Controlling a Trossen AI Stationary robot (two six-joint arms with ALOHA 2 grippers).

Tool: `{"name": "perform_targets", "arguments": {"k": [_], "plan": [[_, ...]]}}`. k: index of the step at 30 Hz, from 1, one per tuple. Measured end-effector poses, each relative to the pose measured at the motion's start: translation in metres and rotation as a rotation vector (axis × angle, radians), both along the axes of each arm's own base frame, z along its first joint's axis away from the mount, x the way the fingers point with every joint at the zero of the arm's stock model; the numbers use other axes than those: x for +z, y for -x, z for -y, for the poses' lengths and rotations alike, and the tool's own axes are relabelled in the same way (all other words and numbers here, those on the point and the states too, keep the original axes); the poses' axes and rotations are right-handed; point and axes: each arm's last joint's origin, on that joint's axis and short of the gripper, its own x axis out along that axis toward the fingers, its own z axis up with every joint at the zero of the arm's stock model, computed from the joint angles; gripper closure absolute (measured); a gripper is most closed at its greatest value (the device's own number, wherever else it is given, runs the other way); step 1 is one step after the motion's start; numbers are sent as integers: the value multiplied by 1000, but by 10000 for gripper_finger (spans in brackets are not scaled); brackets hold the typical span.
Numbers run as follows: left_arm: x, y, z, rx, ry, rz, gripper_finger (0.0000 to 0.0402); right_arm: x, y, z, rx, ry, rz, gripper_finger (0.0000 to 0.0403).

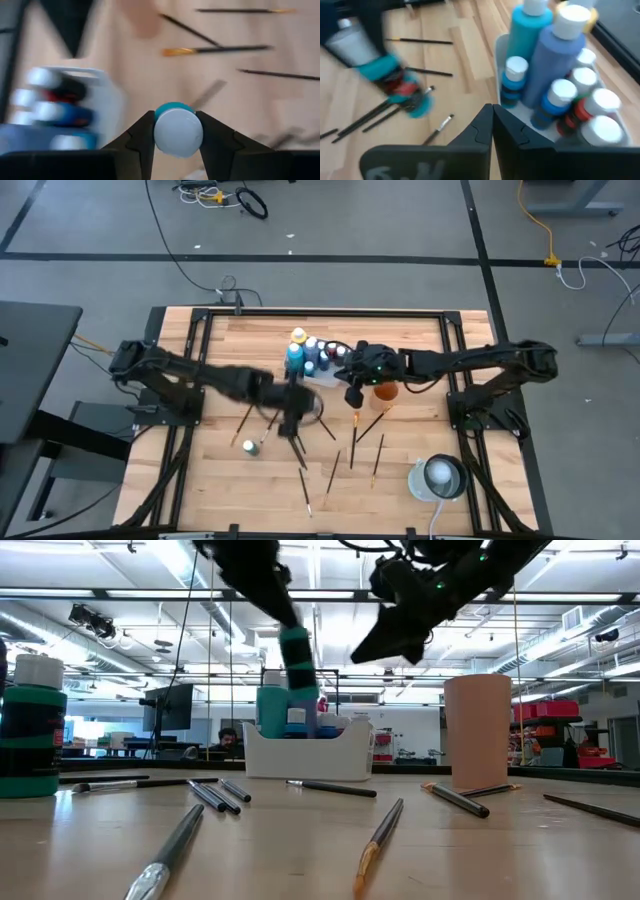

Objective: Pick & Place Paint Supplies
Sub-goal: Put the small light blue paint bottle into the bin

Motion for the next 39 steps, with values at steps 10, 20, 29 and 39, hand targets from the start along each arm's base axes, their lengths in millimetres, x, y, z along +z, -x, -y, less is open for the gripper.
{"name": "perform_targets", "arguments": {"k": [10, 20, 29, 39], "plan": [[-19, -29, -81, 53, 10, 58, 274, -2, 6, -3, -65, 27, -62, 389], [-38, -32, -105, 165, -22, -11, 271, -3, 6, -3, -66, 24, -63, 389], [-46, -21, -116, 237, 3, -112, 268, -3, 6, -3, -69, 18, -62, 389], [-46, -19, -129, 259, 75, -88, 263, -3, 5, -3, -69, 18, -60, 389]]}}
